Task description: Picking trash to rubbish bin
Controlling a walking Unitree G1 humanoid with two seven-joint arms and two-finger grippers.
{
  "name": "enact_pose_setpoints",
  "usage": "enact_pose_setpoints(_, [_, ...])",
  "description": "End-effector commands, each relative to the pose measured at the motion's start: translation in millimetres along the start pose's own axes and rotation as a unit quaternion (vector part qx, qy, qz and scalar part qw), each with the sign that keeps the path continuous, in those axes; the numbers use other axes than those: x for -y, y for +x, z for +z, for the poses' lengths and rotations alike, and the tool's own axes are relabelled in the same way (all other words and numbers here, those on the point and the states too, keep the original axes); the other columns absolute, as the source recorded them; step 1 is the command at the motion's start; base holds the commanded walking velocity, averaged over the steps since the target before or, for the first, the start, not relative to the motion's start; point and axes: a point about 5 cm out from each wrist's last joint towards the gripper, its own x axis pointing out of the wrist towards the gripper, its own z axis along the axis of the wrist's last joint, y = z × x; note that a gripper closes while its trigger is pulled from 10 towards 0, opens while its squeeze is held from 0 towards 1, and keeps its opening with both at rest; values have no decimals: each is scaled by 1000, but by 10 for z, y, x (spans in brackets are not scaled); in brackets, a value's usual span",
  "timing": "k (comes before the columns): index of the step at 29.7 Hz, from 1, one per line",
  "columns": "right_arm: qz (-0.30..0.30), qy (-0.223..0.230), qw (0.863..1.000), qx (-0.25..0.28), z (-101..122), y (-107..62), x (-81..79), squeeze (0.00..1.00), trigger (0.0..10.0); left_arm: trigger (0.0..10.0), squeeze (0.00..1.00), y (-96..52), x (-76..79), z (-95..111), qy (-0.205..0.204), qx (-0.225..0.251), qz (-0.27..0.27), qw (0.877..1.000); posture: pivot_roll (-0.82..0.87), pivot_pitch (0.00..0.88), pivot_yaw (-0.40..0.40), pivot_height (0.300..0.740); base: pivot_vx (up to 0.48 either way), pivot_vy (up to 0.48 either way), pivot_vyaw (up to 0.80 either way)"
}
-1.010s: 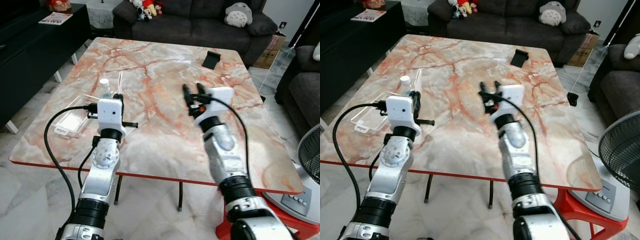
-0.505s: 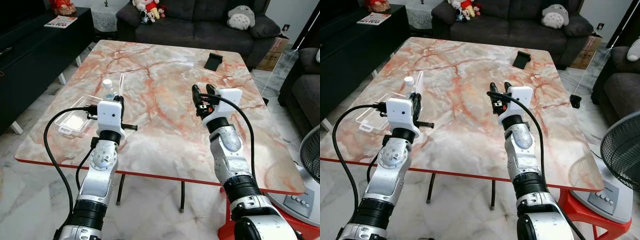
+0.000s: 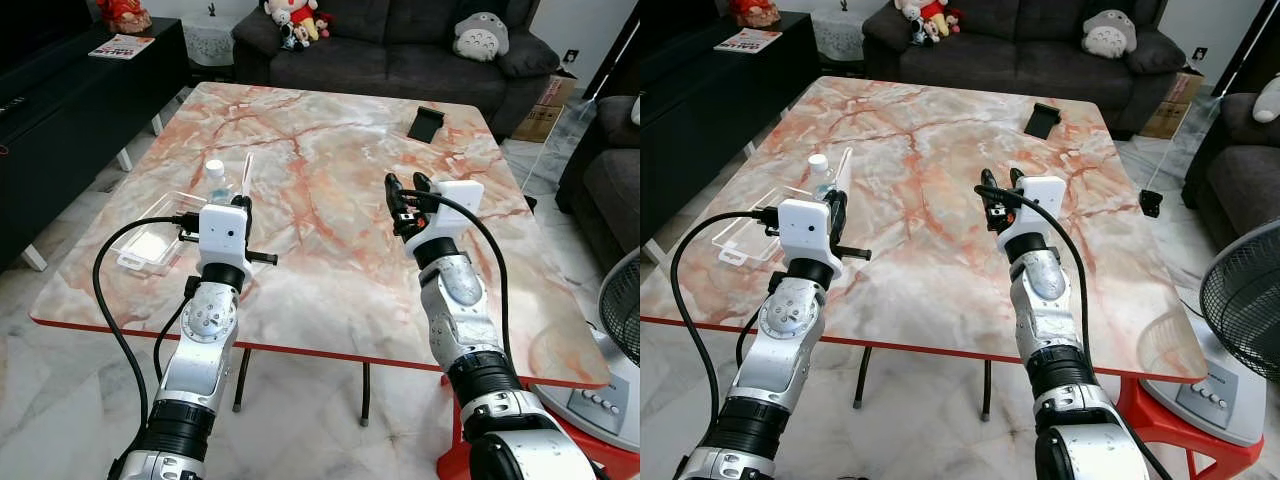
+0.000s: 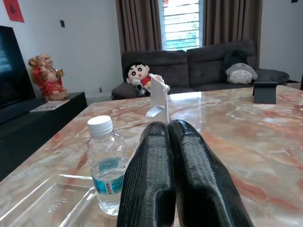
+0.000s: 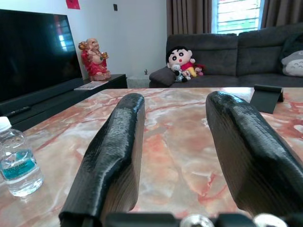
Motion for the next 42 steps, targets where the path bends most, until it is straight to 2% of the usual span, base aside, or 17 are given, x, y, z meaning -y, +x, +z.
enact_pose_setpoints(1, [0, -7, 1000, 8, 58, 32, 22, 0, 10000, 10000, 0, 4, 30, 5, -2, 5, -6, 1000, 39, 38, -65, 740, -251, 0, 0])
enact_pose_setpoints(35, [-4, -5, 1000, 3, 55, 46, 49, 0, 10000, 10000, 0, -25, -11, -46, 7, -5, 5, 1000, 33, 66, -75, 740, -269, 0, 0])
enact_pose_setpoints(38, [-8, -4, 1000, -7, 8, 31, 69, 0, 10000, 10000, 0, -41, -34, -134, 10, -23, 10, 1000, 35, 68, -75, 740, -86, 0, 0])
enact_pose_setpoints(39, [-15, -1, 1000, -24, -65, 5, 95, 0, 10000, 10000, 0, -73, -64, -297, 20, -61, 14, 998, 32, 68, -75, 740, 0, 0, 0])
enact_pose_setpoints(42, [-27, 14, 997, -74, -284, -103, 160, 0, 10000, 10000, 0, -192, -100, -635, 2, -138, 13, 990, 26, 69, -77, 740, 0, 0, 0])
